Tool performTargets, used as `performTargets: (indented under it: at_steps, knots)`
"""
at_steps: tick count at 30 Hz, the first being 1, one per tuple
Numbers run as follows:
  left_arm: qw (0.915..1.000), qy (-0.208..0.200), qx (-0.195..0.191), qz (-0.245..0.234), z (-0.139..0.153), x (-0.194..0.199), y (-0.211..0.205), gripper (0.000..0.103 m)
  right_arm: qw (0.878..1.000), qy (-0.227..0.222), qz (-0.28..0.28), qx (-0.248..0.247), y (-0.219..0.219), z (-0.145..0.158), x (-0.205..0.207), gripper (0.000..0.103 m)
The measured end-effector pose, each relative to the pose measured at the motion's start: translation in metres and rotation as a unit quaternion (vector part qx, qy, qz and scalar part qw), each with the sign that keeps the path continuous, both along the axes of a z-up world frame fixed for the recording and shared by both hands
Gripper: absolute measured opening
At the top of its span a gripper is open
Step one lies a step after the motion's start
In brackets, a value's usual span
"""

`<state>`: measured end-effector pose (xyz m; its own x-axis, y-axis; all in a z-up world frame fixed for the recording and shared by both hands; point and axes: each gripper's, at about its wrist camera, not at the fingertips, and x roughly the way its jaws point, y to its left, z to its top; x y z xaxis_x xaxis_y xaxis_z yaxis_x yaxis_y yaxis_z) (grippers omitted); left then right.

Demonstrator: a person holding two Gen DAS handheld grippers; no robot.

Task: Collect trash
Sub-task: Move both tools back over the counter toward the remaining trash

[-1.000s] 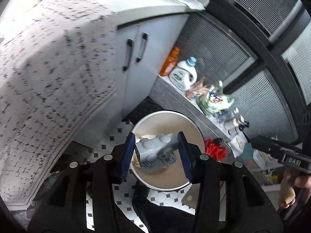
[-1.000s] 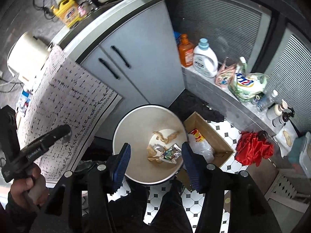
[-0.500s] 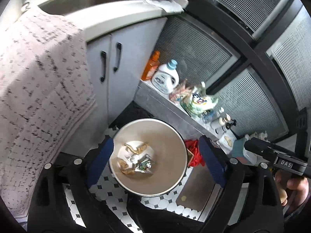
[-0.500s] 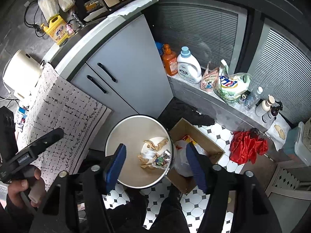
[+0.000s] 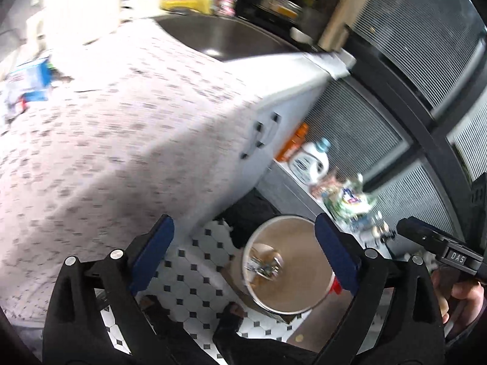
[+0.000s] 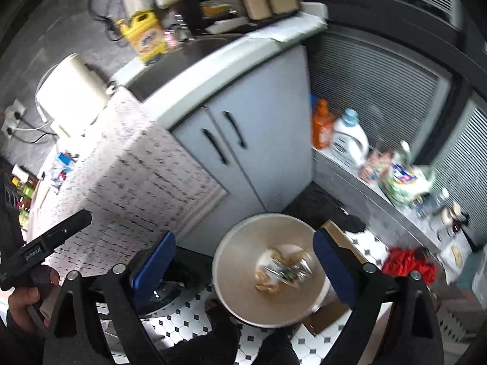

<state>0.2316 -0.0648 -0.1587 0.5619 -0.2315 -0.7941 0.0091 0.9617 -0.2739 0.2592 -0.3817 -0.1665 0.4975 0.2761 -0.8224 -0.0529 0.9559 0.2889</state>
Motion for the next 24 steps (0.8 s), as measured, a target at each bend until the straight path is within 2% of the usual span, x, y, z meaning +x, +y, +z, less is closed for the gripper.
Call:
performTargets:
  at_steps: [4,13,24]
  knots:
    - [0.9992,-0.012,0.006,0.038,0.011,-0.007,0.042,0.095,0.999,-0.014,0.031,0.003,0.038,0.011,0.013,0.095]
    - [0.9927,-0.037,0.01,0.114,0.032,-0.022,0.134,0.095,0.995,-0.034,0.088,0.009,0.123,0.031,0.04,0.095]
    - [0.9859,-0.056,0.005,0.157,0.042,-0.022,0.214,0.095,0.989,-0.053,0.136,0.009,0.21,0.048,0.054,0.095]
